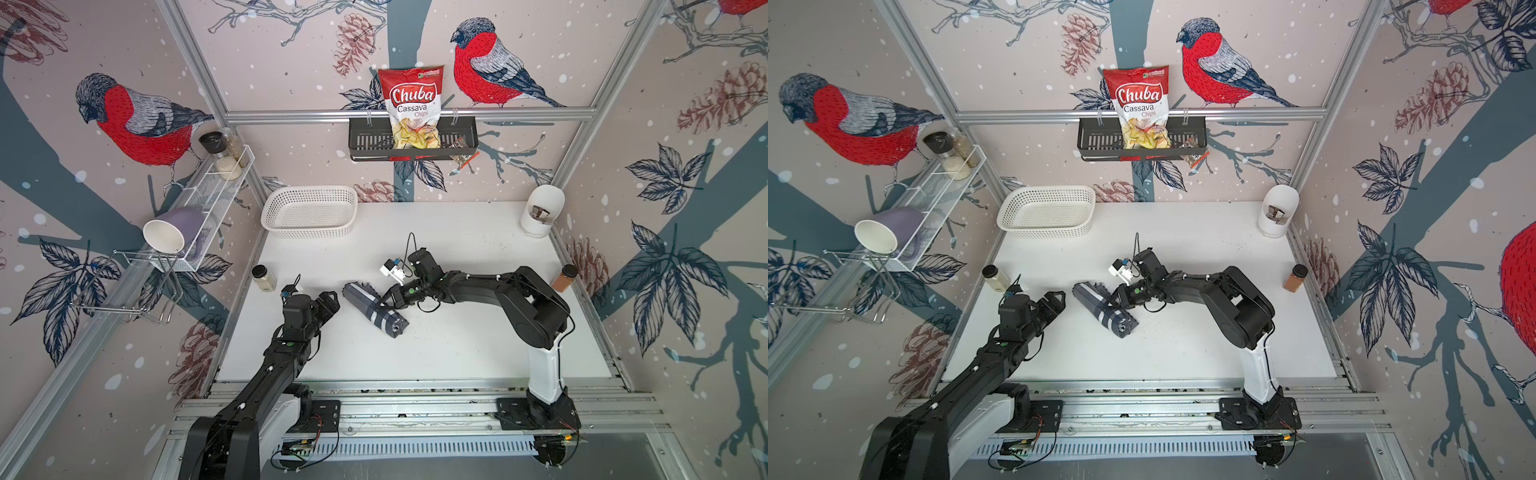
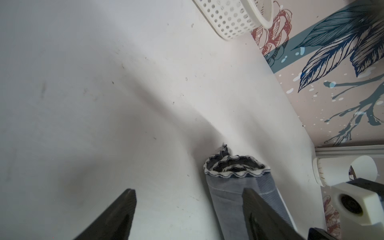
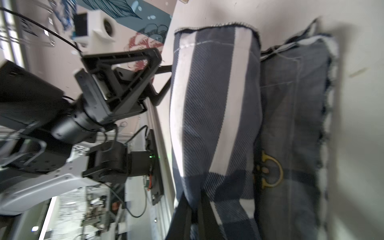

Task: Roll up the pillowcase
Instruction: Roll the pillowcase at the center of the board, then pick up the pillowcase from the center of the board.

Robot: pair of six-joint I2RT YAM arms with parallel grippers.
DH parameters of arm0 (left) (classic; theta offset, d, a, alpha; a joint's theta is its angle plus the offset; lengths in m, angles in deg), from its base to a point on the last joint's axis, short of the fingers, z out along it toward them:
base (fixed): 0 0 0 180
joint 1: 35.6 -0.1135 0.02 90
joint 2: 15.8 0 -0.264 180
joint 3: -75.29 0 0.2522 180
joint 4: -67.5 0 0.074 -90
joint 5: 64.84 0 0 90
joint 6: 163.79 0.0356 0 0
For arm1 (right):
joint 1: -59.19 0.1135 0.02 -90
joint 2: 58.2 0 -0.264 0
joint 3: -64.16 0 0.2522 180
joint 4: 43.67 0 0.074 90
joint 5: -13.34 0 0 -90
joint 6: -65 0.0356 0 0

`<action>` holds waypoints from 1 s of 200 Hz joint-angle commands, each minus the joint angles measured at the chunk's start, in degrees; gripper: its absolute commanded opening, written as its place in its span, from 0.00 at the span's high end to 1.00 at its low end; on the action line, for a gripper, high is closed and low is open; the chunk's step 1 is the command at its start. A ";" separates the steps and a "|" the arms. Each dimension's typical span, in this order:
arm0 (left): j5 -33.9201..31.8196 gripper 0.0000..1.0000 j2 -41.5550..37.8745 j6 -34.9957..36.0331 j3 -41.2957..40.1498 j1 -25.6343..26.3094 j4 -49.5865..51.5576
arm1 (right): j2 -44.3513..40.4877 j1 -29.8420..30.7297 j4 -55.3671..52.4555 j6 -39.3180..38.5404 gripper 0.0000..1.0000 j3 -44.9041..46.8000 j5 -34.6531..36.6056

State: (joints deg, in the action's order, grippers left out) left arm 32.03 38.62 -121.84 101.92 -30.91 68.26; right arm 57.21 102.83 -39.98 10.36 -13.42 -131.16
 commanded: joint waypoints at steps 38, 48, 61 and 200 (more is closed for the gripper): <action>3.01 0.17 5.94 -2.23 2.14 5.51 -9.41 | 6.36 -3.91 43.56 28.72 1.00 8.04 -7.73; 3.30 0.17 7.17 -3.18 2.14 6.45 -10.88 | 7.14 -4.04 46.57 29.98 1.00 8.97 -7.07; 3.91 0.17 8.92 -4.59 1.78 7.46 -13.33 | 8.33 -4.56 53.34 33.64 1.00 10.68 -5.93; 6.32 0.21 30.74 -11.80 5.10 17.57 -33.56 | 23.79 -11.53 89.16 57.28 1.00 19.33 0.71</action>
State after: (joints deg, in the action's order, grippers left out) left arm 37.56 67.21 -132.33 105.91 -14.39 40.39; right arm 78.50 92.16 37.98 63.84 4.42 -132.54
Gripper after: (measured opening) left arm 0.799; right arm 0.100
